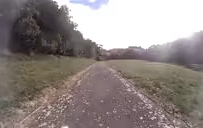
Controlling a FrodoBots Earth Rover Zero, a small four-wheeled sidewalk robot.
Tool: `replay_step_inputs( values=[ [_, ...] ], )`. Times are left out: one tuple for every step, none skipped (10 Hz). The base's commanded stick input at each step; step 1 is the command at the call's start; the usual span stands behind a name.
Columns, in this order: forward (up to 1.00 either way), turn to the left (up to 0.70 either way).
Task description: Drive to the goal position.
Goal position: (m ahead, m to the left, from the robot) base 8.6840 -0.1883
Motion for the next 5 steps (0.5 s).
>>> replay_step_inputs(
  values=[
    [0.3, 0.0],
    [0.3, 0.0],
    [0.3, 0.0],
    [0.3, 0.0],
    [0.3, 0.0]
  ],
)
